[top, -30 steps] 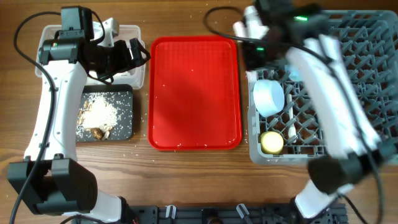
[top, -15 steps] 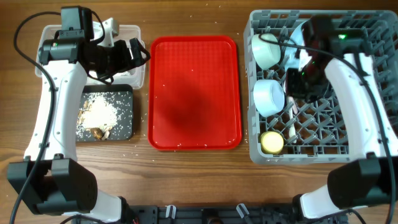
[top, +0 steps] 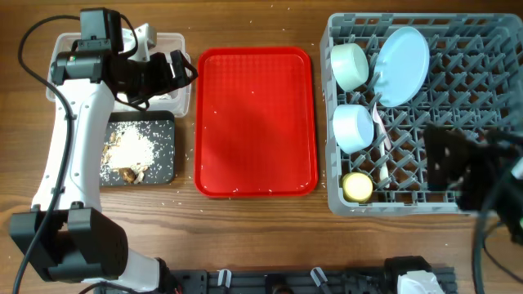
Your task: Sort waste into correct bins and load items into the dishwasher rack
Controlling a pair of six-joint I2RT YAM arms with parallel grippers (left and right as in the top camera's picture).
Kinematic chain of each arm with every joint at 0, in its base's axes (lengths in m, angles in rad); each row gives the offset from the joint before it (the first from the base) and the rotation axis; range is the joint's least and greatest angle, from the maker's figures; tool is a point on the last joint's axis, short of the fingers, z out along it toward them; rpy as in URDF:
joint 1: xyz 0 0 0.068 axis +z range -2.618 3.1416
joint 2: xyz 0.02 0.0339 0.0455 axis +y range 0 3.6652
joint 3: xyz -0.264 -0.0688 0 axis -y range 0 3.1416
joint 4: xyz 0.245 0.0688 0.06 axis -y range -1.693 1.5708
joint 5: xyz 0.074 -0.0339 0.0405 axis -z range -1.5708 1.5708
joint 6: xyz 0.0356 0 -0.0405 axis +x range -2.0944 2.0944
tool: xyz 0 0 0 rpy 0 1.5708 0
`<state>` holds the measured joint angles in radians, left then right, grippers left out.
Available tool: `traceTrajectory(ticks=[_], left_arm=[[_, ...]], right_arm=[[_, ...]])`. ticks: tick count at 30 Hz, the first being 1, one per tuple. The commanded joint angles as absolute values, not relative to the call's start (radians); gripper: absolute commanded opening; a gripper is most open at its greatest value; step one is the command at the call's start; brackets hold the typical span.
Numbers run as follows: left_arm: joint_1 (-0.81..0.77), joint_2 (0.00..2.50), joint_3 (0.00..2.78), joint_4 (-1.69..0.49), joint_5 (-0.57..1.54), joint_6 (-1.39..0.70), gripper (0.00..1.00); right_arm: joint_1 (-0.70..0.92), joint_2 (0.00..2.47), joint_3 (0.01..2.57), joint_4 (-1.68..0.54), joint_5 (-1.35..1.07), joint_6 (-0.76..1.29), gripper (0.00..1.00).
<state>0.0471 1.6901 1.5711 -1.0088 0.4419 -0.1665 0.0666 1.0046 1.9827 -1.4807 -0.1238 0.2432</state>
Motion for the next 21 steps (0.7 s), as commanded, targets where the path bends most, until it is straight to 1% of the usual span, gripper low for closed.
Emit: traceTrajectory(ticks=[1, 4, 5, 8, 10, 14, 16, 18, 21], left_arm=[[0.048, 1.678, 1.585, -1.007, 0.443, -0.165, 1.00], [0.048, 1.678, 1.585, -1.007, 0.443, -0.165, 1.00], [0.048, 1.678, 1.585, -1.007, 0.443, -0.165, 1.00], [0.048, 1.678, 1.585, -1.007, 0.443, -0.165, 1.00], [0.048, 1.678, 1.585, -1.007, 0.443, -0.165, 1.00], [0.048, 1.678, 1.585, -1.007, 0.443, -0.165, 1.00], [0.048, 1.678, 1.585, -1.007, 0.443, -0.165, 1.00], [0.048, 1.678, 1.585, -1.007, 0.443, -0.165, 1.00], [0.048, 1.678, 1.585, -1.007, 0.443, -0.165, 1.00]], right_arm=[[0.069, 0.955, 1.975, -1.511, -0.018, 0.262, 1.00], [0.069, 0.957, 1.934, -1.515, 0.061, 0.260, 1.00], [0.068, 0.953, 1.892, -1.475, 0.064, 0.223, 1.00], [0.068, 0.929, 1.714, -1.244, 0.033, 0.050, 1.00], [0.068, 0.889, 1.519, -1.036, 0.025, -0.046, 1.00], [0.068, 0.749, 1.066, -0.614, -0.042, -0.049, 1.00], [0.065, 0.659, 0.866, -0.441, -0.096, -0.049, 1.00], [0.047, 0.547, 0.658, -0.291, -0.136, -0.026, 1.00], [0.027, 0.380, 0.402, -0.165, -0.136, 0.030, 1.00]])
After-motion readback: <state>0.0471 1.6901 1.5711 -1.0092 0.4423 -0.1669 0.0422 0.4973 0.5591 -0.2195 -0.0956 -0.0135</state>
